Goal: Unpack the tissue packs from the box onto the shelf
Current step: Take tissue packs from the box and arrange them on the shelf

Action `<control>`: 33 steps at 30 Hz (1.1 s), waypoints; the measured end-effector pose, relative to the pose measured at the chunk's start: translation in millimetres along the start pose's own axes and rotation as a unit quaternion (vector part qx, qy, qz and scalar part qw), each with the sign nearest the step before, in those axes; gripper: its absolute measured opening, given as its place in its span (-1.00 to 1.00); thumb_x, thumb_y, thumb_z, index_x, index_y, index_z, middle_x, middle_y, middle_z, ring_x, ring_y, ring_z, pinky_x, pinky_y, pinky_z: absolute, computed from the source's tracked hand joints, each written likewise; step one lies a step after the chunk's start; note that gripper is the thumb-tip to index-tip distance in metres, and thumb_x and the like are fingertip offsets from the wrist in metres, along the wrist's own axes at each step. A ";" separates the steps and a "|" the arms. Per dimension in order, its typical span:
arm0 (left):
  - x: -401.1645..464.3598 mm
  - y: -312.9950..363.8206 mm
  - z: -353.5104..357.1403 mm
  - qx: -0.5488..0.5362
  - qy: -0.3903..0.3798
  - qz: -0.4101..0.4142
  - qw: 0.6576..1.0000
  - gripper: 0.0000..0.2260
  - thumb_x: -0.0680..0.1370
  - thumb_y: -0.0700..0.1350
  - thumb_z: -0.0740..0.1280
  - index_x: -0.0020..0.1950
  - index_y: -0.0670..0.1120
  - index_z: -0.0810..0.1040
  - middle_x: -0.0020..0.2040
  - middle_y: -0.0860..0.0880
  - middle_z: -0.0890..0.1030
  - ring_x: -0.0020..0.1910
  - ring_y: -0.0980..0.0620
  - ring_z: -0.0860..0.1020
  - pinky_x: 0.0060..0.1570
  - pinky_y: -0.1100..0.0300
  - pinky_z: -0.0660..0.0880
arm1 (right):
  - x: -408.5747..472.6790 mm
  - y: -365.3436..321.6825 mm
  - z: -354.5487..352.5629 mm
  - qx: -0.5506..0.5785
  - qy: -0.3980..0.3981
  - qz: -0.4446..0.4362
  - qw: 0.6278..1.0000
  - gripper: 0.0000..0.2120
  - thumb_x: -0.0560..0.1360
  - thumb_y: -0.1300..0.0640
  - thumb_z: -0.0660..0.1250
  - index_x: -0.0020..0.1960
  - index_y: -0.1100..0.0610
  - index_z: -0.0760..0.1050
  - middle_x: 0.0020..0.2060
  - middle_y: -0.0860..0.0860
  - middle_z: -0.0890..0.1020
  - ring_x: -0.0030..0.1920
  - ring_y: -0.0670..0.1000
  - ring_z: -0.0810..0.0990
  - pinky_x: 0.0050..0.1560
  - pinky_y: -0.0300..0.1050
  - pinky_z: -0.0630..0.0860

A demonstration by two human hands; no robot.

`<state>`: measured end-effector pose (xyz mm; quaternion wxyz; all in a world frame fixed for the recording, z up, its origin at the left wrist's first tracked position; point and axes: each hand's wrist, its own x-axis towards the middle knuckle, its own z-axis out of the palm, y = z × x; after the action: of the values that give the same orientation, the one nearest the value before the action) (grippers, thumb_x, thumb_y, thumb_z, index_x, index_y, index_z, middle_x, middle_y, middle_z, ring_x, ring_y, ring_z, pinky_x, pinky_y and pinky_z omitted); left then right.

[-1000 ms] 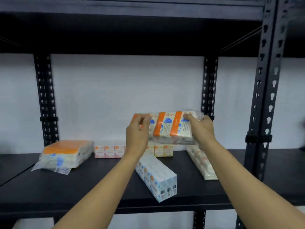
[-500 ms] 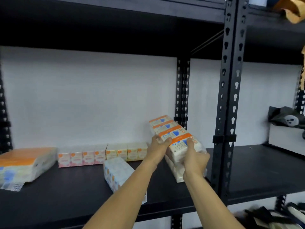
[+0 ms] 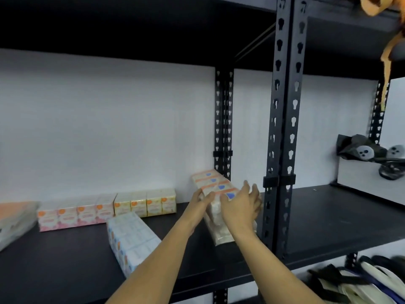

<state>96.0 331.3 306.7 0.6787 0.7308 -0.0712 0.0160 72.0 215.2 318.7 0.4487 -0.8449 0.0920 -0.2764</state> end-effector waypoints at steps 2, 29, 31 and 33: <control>5.9 -5.8 1.5 -0.008 0.000 0.013 1.000 -0.59 0.66 0.08 0.15 0.49 0.00 0.29 0.37 0.08 0.46 0.37 0.09 0.40 0.33 0.17 0.27 | 3.5 -1.5 0.4 -0.100 -0.022 -0.066 0.993 -0.46 0.59 -0.03 0.22 0.52 0.07 0.24 0.58 0.12 0.11 0.58 0.20 -0.05 0.52 0.25 -0.07; 32.5 -23.5 15.8 -0.021 -0.004 0.014 1.000 -0.59 0.67 -0.11 0.10 0.54 0.05 0.24 0.34 0.13 0.45 0.25 0.16 0.45 0.14 0.31 0.36 | 23.3 6.5 -13.0 -0.260 -0.144 -0.110 0.949 -0.37 0.54 -0.31 0.08 0.49 0.01 0.32 0.39 0.14 0.41 0.39 0.22 0.33 0.43 0.10 0.19; 31.0 -21.1 13.7 -0.011 -0.002 0.004 1.000 -0.60 0.68 -0.08 0.09 0.53 0.06 0.25 0.35 0.10 0.47 0.19 0.19 0.48 0.03 0.36 0.40 | 23.7 7.8 -12.5 -0.256 -0.144 -0.111 0.949 -0.36 0.54 -0.33 0.07 0.49 0.00 0.32 0.39 0.13 0.41 0.39 0.22 0.32 0.44 0.11 0.18; 25.8 -17.0 10.8 0.004 0.004 0.005 1.000 -0.60 0.68 -0.03 0.08 0.54 0.05 0.26 0.41 0.05 0.46 0.28 0.15 0.49 0.17 0.27 0.45 | 22.9 7.3 -11.5 -0.255 -0.144 -0.112 0.949 -0.36 0.53 -0.32 0.08 0.49 0.01 0.31 0.40 0.14 0.40 0.41 0.22 0.31 0.46 0.14 0.15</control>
<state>122.8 319.7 292.1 0.6756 0.7334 -0.0724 0.0226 85.5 193.6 326.7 0.1924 -0.9670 -0.0018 -0.1673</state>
